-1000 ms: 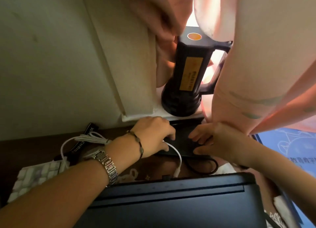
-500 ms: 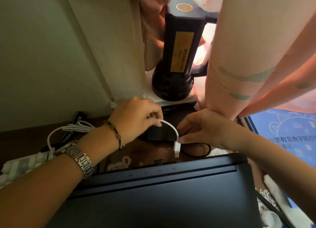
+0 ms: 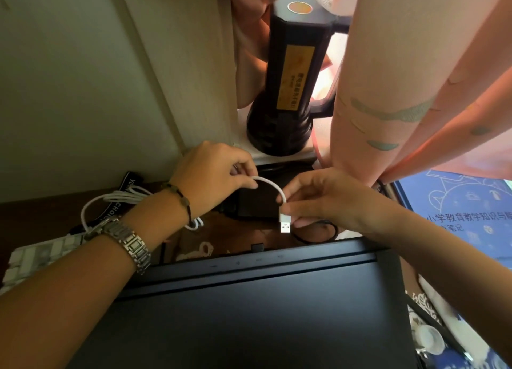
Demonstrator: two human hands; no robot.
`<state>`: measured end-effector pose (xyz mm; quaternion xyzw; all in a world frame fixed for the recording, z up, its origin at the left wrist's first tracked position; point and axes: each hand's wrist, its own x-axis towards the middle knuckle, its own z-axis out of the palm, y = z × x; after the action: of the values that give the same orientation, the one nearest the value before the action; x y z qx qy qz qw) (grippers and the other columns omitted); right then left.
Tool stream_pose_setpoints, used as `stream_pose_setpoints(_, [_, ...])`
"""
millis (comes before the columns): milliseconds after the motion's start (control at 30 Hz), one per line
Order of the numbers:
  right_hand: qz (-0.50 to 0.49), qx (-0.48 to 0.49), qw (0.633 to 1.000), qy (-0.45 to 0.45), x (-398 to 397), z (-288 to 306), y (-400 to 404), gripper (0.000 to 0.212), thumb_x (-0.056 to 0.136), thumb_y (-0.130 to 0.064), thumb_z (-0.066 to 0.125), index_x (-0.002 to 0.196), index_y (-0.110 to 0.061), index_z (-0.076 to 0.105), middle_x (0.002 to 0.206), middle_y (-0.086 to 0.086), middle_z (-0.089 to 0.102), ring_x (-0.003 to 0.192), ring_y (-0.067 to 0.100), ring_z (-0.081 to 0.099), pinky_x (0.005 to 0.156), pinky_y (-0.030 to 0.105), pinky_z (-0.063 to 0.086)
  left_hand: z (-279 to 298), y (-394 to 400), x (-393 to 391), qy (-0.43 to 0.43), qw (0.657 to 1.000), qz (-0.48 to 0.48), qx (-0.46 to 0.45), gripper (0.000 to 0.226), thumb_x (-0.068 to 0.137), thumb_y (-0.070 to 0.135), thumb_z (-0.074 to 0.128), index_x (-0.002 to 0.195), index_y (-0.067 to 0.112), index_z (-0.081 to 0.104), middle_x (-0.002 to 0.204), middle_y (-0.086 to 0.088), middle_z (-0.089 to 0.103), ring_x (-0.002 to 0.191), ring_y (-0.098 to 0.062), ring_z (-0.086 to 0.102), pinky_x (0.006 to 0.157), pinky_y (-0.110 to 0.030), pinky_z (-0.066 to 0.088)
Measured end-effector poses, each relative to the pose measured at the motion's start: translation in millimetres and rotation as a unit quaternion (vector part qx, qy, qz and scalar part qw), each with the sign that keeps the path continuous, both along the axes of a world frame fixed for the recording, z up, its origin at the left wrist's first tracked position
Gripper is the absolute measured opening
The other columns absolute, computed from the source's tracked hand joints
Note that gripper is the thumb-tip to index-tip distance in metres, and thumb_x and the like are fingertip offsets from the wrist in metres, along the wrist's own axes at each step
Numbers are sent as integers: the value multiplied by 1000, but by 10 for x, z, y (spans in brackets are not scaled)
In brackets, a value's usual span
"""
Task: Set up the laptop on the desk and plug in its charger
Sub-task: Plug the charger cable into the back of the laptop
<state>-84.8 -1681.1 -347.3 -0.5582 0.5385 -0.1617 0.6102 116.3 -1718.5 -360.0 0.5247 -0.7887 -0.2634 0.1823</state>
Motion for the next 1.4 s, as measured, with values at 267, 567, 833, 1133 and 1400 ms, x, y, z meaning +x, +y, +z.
stream_pose_setpoints(267, [19, 10, 999, -35, 37, 220, 72, 11, 77, -14, 71, 88, -14, 72, 76, -1, 74, 74, 7, 69, 74, 19, 57, 342, 397, 165, 55, 997, 23, 47, 27, 73, 39, 67, 99, 35, 62, 95, 16, 65, 87, 4, 60, 74, -13, 45])
stream_pose_setpoints(567, [17, 21, 999, -32, 115, 200, 202, 9, 78, -11, 69, 87, -10, 72, 82, 9, 74, 73, 16, 66, 62, 15, 56, 260, 1074, 265, 27, 994, -23, 108, 42, 62, 52, 70, 102, 46, 57, 97, 32, 58, 100, 21, 47, 73, 4, 38])
stream_pose_setpoints(833, [44, 4, 999, -8, 98, 174, 196, 8, 79, -16, 70, 86, -18, 74, 83, 5, 76, 73, 11, 68, 73, 21, 56, 226, 1126, 267, 38, 994, -28, 102, 46, 64, 43, 73, 106, 46, 55, 100, 27, 59, 98, 15, 52, 77, 1, 41])
stream_pose_setpoints(1133, [26, -47, 999, -2, 124, 113, 239, 7, 76, -11, 72, 80, -16, 74, 74, 4, 76, 70, 13, 68, 70, 21, 57, 212, 1105, 258, 35, 994, -26, 97, 46, 63, 42, 75, 105, 44, 57, 98, 25, 61, 97, 13, 53, 73, -9, 45])
stream_pose_setpoints(1400, [41, -83, 996, 4, 121, 103, 293, 8, 77, -11, 72, 84, -15, 73, 71, -3, 73, 64, 0, 66, 63, 7, 48, 202, 1086, 254, 38, 994, -23, 102, 44, 63, 42, 75, 102, 47, 56, 97, 26, 61, 96, 14, 53, 69, -6, 45])
